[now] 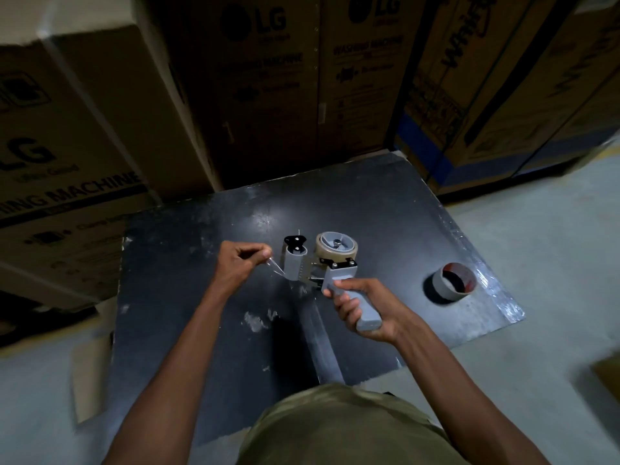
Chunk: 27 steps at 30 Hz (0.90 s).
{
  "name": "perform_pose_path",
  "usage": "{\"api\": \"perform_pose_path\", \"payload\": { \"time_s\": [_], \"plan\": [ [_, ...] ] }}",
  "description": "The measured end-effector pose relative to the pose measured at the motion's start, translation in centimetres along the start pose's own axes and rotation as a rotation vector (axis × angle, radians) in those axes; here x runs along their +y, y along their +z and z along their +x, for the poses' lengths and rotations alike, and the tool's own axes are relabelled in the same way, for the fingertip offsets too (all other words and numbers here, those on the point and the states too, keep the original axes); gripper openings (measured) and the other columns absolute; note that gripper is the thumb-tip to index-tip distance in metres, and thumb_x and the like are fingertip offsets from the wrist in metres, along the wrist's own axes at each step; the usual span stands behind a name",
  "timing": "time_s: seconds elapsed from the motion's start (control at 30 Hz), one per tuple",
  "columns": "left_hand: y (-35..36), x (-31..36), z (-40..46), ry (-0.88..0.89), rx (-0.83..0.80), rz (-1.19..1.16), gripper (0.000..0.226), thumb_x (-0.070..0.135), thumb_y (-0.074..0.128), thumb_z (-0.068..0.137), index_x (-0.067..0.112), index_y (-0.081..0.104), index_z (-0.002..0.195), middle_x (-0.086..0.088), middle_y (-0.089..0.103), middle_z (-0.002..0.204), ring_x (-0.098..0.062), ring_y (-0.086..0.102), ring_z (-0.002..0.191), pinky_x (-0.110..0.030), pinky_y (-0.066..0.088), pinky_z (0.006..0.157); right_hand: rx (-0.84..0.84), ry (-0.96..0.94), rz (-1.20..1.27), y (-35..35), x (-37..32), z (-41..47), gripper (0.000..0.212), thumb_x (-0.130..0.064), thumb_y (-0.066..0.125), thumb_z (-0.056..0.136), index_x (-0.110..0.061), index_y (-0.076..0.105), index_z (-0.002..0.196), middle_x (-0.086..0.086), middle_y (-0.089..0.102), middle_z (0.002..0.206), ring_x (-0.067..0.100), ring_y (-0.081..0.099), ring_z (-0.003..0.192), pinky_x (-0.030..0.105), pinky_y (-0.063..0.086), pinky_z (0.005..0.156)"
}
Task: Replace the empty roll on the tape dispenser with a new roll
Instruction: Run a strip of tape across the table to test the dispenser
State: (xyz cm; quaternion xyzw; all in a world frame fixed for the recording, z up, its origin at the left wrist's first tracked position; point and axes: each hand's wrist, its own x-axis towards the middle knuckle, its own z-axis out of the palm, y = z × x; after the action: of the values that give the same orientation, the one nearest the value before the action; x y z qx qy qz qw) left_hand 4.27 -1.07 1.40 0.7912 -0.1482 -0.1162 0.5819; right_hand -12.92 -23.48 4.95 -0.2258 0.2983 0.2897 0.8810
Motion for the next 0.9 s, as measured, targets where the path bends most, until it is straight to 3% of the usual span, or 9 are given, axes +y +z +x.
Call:
{"api": "perform_pose_path", "payload": {
  "time_s": [0.07,0.17,0.27,0.37,0.57,0.73,0.83,0.9],
  "plan": [
    [-0.6,0.2,0.7,0.009,-0.024,0.01,0.016,-0.005,0.074,0.08,0.009,0.075,0.089,0.019,0.073,0.068,0.002,0.07,0.067,-0.013,0.056,0.068,0.001,0.01,-0.008,-0.3,-0.4,0.1,0.02,-0.017,0.064,0.087,0.001,0.065,0.095,-0.002,0.051,0.06,0.002,0.048,0.04,0.014,0.04,0.032],
    [-0.8,0.8,1.6,0.026,-0.064,0.02,0.021,-0.004,0.074,0.08,-0.002,0.071,0.102,0.021,0.073,0.071,0.001,0.071,0.072,-0.012,0.056,0.07,-0.039,0.038,-0.006,-0.6,-1.3,0.4,0.023,-0.014,0.072,0.082,0.002,0.066,0.097,-0.002,0.052,0.06,0.003,0.049,0.04,0.015,0.04,0.032],
    [-0.3,1.2,2.2,0.055,-0.084,0.019,0.022,-0.002,0.074,0.081,-0.005,0.072,0.103,0.02,0.074,0.076,0.0,0.072,0.078,-0.013,0.056,0.074,-0.088,0.05,-0.039,-1.1,-2.5,0.3,0.044,-0.007,0.09,0.061,0.004,0.068,0.098,-0.001,0.051,0.059,0.003,0.048,0.039,0.015,0.039,0.032],
    [0.5,1.4,2.5,0.055,-0.099,0.003,0.023,-0.003,0.072,0.082,-0.006,0.071,0.105,0.018,0.075,0.078,-0.001,0.072,0.08,-0.014,0.056,0.076,-0.11,0.059,-0.051,-1.4,-3.1,0.5,0.051,-0.007,0.092,0.059,0.004,0.067,0.102,-0.001,0.051,0.059,0.003,0.048,0.038,0.015,0.039,0.031],
    [1.6,0.5,2.5,0.044,-0.058,-0.017,0.032,-0.009,0.069,0.083,0.004,0.066,0.113,0.025,0.074,0.079,0.005,0.069,0.077,-0.016,0.056,0.074,-0.179,0.129,-0.025,-2.2,-4.0,1.4,0.044,-0.006,0.087,0.067,0.005,0.066,0.104,0.0,0.053,0.058,0.004,0.05,0.038,0.015,0.04,0.031],
    [2.0,-1.7,2.6,-0.033,0.098,-0.065,0.016,0.006,0.069,0.089,0.019,0.076,0.095,0.013,0.076,0.075,-0.005,0.067,0.07,-0.022,0.057,0.067,-0.15,0.096,-0.061,-1.9,-5.1,2.8,0.044,-0.007,0.088,0.063,0.004,0.067,0.1,-0.001,0.052,0.057,0.004,0.05,0.038,0.015,0.04,0.032],
    [1.6,-3.3,2.7,-0.129,0.183,-0.104,0.014,0.008,0.064,0.093,0.016,0.073,0.098,0.012,0.075,0.07,-0.009,0.067,0.068,-0.017,0.054,0.062,-0.085,0.047,-0.073,-1.8,-6.4,3.9,0.04,-0.007,0.086,0.062,0.003,0.066,0.095,-0.002,0.052,0.055,0.004,0.049,0.037,0.015,0.04,0.032],
    [1.5,-4.1,2.7,-0.168,0.195,-0.104,0.014,0.01,0.06,0.096,0.012,0.072,0.104,0.008,0.074,0.073,-0.011,0.067,0.069,-0.016,0.054,0.06,-0.019,0.007,-0.088,-1.7,-7.4,4.7,0.024,-0.012,0.072,0.075,0.0,0.063,0.094,-0.003,0.051,0.054,0.003,0.047,0.036,0.014,0.039,0.032]
  ]
}}
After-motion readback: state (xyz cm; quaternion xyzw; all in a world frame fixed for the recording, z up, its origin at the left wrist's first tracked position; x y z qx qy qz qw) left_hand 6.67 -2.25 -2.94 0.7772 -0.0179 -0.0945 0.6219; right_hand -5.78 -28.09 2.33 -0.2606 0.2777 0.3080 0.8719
